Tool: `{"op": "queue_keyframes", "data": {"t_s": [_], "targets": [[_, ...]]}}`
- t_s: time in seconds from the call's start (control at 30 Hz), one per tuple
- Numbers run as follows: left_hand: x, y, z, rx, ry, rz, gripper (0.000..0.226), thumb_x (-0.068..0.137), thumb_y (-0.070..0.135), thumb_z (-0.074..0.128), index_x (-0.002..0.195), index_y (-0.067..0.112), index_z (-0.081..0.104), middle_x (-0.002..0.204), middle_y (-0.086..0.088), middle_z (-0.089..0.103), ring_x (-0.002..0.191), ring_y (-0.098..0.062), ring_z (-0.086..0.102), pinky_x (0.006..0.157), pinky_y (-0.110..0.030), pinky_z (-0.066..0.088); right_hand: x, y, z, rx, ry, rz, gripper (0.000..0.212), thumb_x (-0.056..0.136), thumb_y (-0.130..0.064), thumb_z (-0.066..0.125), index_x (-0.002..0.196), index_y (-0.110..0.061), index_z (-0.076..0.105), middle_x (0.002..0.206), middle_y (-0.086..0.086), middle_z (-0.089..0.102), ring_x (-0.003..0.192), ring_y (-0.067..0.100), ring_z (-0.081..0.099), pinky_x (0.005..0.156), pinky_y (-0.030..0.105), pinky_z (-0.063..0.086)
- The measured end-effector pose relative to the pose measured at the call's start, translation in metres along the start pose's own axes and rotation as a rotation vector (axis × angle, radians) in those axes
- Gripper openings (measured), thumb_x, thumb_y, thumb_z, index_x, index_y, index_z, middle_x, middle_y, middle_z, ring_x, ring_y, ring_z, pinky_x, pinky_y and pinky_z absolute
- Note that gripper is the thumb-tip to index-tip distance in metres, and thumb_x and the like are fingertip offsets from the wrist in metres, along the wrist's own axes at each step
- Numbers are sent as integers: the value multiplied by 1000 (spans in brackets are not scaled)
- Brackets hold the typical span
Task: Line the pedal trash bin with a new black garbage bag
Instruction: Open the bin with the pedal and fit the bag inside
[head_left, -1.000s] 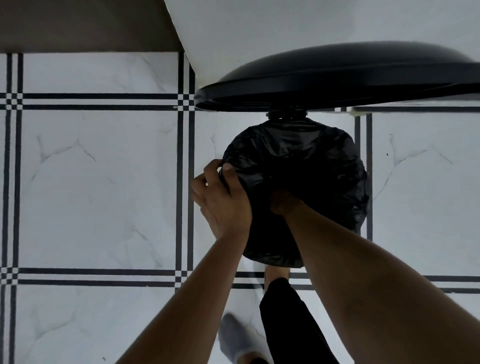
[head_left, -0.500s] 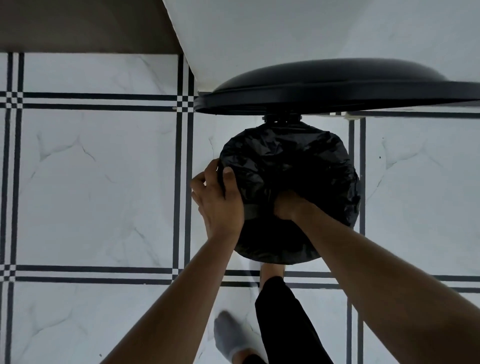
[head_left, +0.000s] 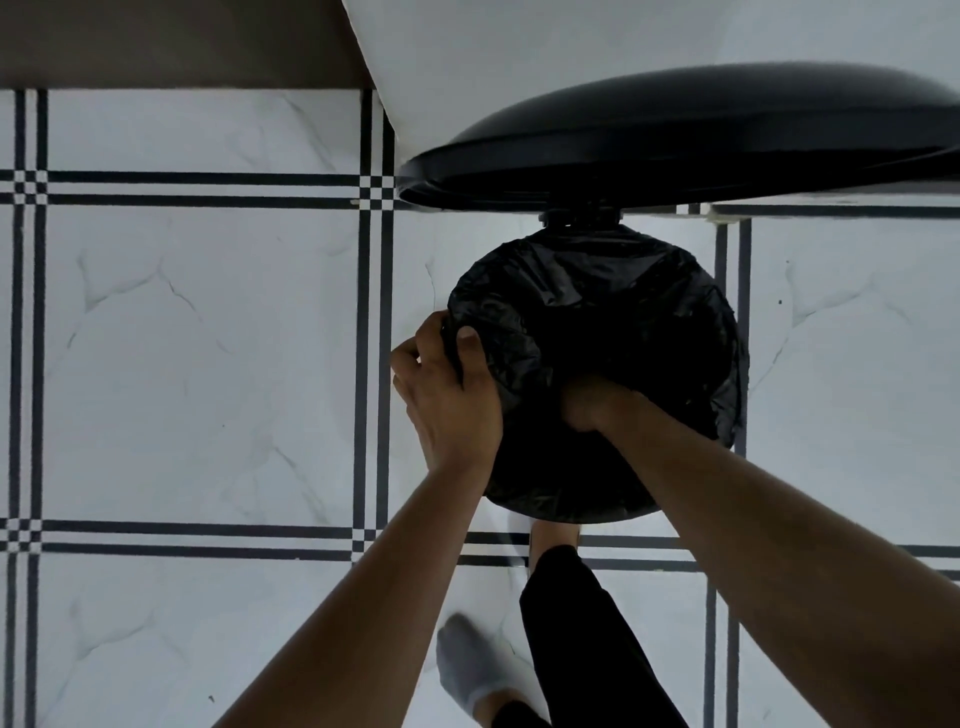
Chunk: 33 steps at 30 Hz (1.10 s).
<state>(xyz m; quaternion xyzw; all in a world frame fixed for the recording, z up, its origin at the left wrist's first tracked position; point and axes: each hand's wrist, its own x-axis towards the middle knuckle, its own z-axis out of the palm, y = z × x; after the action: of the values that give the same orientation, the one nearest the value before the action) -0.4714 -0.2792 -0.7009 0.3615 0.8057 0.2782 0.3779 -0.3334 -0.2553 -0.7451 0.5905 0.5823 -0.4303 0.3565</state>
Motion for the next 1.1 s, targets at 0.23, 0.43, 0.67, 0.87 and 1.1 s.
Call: {"op": "queue_keyframes", "data": {"t_s": [0.23, 0.43, 0.67, 0.87, 1.1], "targets": [[0, 2, -2, 15, -15, 0, 33, 104, 37, 46, 135, 28, 54, 125, 1, 42, 117, -19, 42, 96, -40, 43, -48, 2, -4, 337, 280, -79, 35, 94, -8, 50, 127, -7, 61, 123, 19, 65, 114, 35, 62, 91, 28, 47], [-1, 3, -1, 5, -22, -9, 35, 104, 36, 47, 137, 27, 54, 128, -3, 44, 122, -24, 44, 96, -35, 38, -1, -28, -9, 410, 63, -123, 34, 105, -18, 40, 126, -1, 60, 138, 21, 57, 128, 34, 54, 107, 35, 42], [0, 4, -8, 17, -89, -30, 42, 104, 42, 45, 144, 30, 49, 138, -3, 43, 132, -24, 38, 102, -37, 35, -28, -25, -11, 480, 165, -37, 31, 103, -8, 40, 121, 4, 62, 137, 25, 57, 128, 37, 53, 105, 36, 41], [-16, -6, -30, -41, -80, -115, 54, 101, 51, 45, 150, 30, 42, 150, -4, 38, 141, -25, 38, 106, -34, 32, -112, 19, 16, 624, 903, -111, 44, 92, -7, 55, 135, -15, 62, 130, 6, 65, 124, 22, 56, 100, 8, 33], [-36, -19, -47, -395, -209, -536, 34, 102, 51, 46, 125, 28, 53, 122, -4, 66, 111, -28, 67, 79, -39, 57, -118, 64, 43, 631, 1068, 139, 38, 94, -19, 59, 131, -12, 59, 131, 10, 50, 123, 27, 46, 99, 19, 32]]}}
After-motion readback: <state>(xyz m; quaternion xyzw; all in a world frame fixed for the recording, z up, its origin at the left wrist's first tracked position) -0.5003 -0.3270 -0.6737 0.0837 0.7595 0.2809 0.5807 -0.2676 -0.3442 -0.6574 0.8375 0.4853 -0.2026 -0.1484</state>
